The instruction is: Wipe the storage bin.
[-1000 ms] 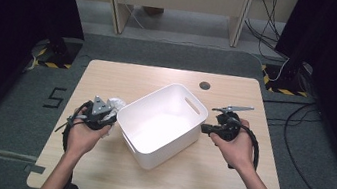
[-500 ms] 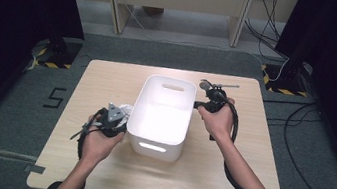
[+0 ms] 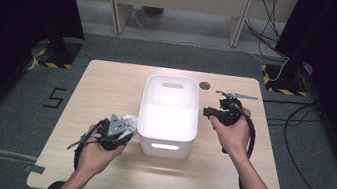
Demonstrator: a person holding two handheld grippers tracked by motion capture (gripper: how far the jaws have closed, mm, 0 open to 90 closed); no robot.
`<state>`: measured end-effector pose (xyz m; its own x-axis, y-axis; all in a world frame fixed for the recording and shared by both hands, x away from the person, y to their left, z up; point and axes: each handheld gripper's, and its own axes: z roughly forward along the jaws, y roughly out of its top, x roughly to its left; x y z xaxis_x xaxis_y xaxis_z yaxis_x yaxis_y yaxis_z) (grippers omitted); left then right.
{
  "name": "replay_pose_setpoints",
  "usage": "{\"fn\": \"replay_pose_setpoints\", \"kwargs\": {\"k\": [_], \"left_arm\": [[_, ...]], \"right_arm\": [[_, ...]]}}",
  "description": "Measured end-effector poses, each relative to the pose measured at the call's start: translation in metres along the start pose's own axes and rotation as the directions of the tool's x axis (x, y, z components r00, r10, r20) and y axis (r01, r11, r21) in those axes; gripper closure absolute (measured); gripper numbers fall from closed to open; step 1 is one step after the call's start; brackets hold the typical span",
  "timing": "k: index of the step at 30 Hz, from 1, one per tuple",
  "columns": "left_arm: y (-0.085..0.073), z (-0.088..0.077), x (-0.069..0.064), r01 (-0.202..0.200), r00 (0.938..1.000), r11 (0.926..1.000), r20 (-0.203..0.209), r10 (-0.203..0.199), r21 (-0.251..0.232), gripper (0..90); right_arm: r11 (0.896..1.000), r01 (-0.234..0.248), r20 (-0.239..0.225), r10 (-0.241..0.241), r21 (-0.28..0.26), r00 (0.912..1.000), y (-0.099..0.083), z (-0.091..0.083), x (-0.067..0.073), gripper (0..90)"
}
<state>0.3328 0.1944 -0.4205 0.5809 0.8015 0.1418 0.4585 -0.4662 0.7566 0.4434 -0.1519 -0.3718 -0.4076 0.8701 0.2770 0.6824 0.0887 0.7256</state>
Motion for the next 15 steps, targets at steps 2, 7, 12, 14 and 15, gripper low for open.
{"fn": "replay_pose_setpoints", "kwargs": {"k": [2, 7, 12, 14, 15], "left_arm": [[-0.005, -0.005, -0.007, -0.002, 0.9999, 0.9999, 0.013, 0.002, -0.011, 72.7], [-0.011, -0.015, -0.026, -0.021, 0.9983, 0.9994, 0.054, 0.023, -0.026, 72.7], [-0.008, -0.020, -0.045, -0.049, 0.9922, 0.9981, 0.113, 0.053, -0.037, 72.7], [-0.005, -0.019, -0.051, -0.060, 0.9894, 0.9972, 0.130, 0.065, -0.045, 72.7], [-0.003, -0.017, -0.052, -0.063, 0.9891, 0.9970, 0.131, 0.069, -0.045, 72.7]], "right_arm": [[1.000, 0.003, -0.016, -0.004, -0.023, 0.9999, -0.007, -0.011, 0.007, 75.6], [0.999, 0.031, -0.043, -0.032, -0.017, 0.9986, -0.013, -0.017, 0.019, 73.2], [0.998, 0.058, -0.036, -0.057, 0.025, 0.9977, -0.020, -0.010, 0.030, 71.5], [0.998, 0.057, -0.025, -0.056, 0.037, 0.9981, -0.022, -0.007, 0.031, 72.0], [0.998, 0.058, -0.017, -0.057, 0.038, 0.9982, -0.022, -0.005, 0.031, 72.4]]}}
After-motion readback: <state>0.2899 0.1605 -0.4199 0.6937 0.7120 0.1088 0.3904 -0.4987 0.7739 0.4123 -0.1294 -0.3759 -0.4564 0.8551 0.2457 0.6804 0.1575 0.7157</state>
